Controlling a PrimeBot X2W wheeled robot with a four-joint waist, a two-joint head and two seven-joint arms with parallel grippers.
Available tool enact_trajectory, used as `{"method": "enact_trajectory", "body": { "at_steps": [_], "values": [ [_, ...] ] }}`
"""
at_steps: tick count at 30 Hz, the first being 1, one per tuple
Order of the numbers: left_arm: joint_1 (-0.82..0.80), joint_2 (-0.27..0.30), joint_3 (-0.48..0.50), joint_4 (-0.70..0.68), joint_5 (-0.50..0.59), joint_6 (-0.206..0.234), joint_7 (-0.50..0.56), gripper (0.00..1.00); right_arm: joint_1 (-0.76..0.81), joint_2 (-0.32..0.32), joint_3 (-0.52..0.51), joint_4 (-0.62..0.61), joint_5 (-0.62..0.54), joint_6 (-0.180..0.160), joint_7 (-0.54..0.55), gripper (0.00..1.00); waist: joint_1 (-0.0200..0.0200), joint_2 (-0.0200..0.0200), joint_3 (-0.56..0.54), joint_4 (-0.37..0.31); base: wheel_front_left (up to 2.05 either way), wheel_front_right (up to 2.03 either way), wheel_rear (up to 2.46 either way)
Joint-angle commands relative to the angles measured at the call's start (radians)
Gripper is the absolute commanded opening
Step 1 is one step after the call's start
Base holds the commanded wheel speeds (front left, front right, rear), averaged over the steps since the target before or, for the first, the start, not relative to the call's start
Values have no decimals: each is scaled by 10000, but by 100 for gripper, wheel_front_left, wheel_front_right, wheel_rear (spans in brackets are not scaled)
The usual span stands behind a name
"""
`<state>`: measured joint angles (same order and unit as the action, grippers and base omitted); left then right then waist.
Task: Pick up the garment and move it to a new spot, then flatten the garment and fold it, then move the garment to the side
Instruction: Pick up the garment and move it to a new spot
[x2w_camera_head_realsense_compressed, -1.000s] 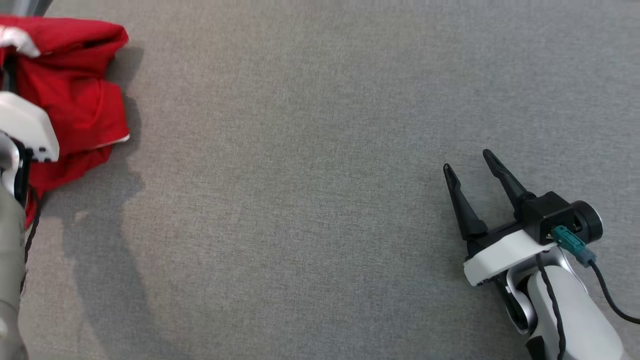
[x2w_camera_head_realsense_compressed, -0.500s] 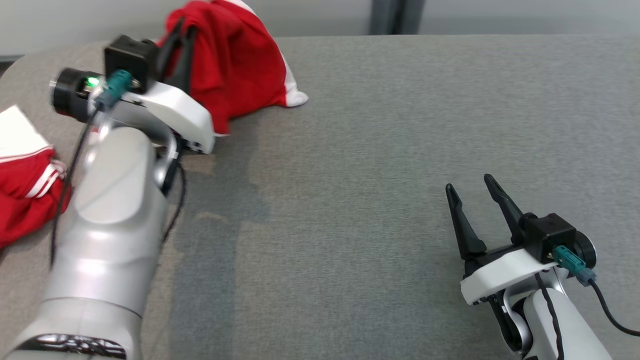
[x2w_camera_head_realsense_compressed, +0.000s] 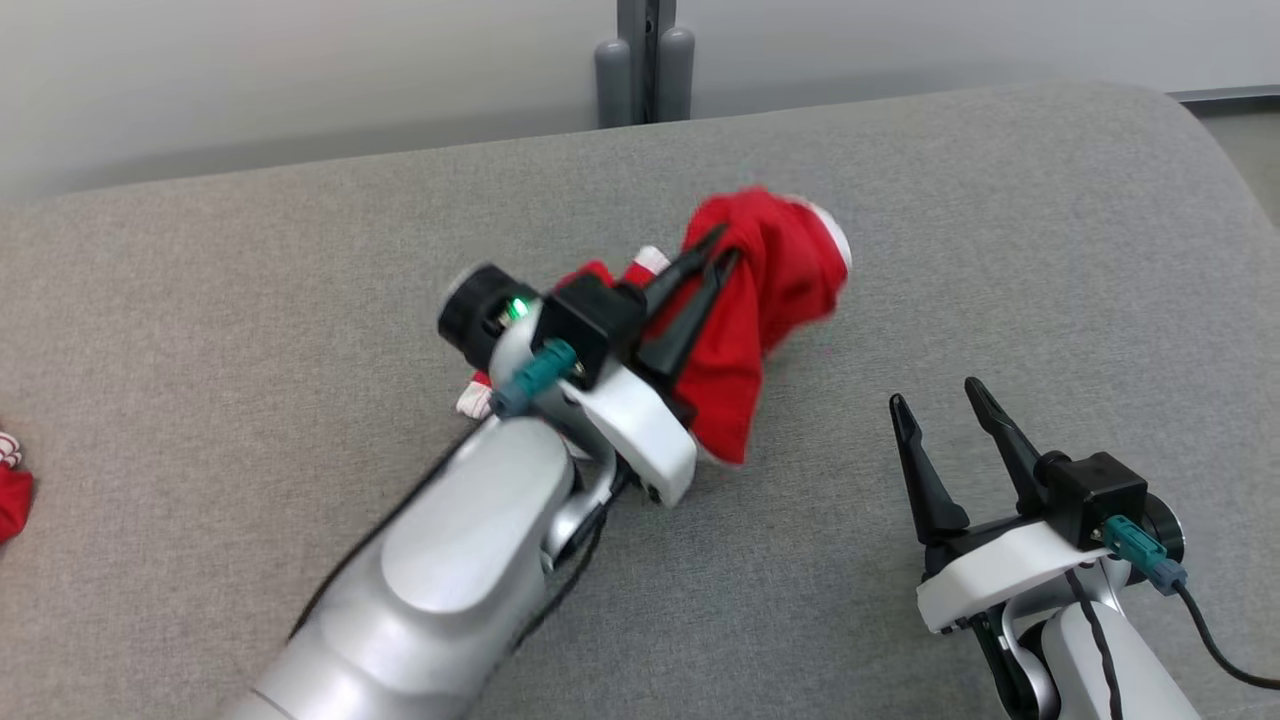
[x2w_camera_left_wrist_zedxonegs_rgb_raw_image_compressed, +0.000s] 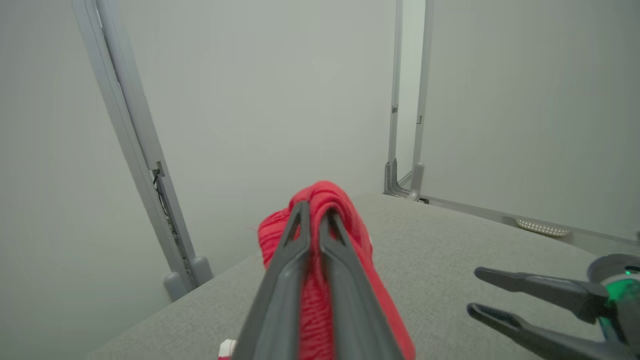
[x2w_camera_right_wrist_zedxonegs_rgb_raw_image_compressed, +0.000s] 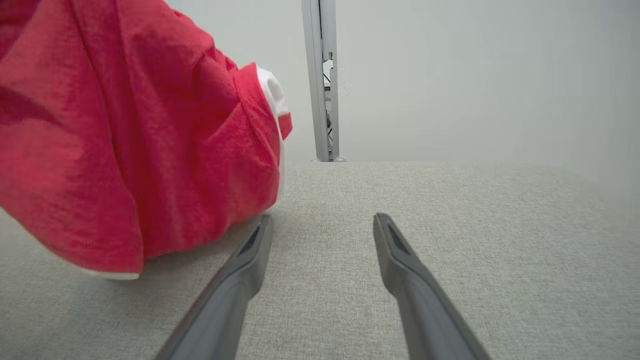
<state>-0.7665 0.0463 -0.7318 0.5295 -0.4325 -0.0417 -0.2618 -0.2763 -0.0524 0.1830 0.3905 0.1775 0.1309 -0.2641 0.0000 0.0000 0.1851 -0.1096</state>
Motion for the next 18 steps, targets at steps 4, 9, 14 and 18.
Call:
{"method": "enact_trajectory", "body": {
  "at_steps": [4,9,14,18],
  "values": [
    [553,86,-814,229,-418,716,-45,11,178,-7,-31,-38,62,-3,-6,100,0,0,-179,-71,0,0,0],
    [1047,64,-454,910,-190,1112,-36,100,242,-2,-117,-15,92,-3,-5,100,0,0,-308,132,0,0,0],
    [1761,335,421,1084,134,1220,-36,100,304,-9,-123,-9,179,-3,-5,100,0,0,-468,363,0,0,0],
    [2568,630,1363,828,375,1343,-36,100,406,-9,-147,-21,219,-3,-5,100,0,0,-669,514,0,0,0]
  ]
}}
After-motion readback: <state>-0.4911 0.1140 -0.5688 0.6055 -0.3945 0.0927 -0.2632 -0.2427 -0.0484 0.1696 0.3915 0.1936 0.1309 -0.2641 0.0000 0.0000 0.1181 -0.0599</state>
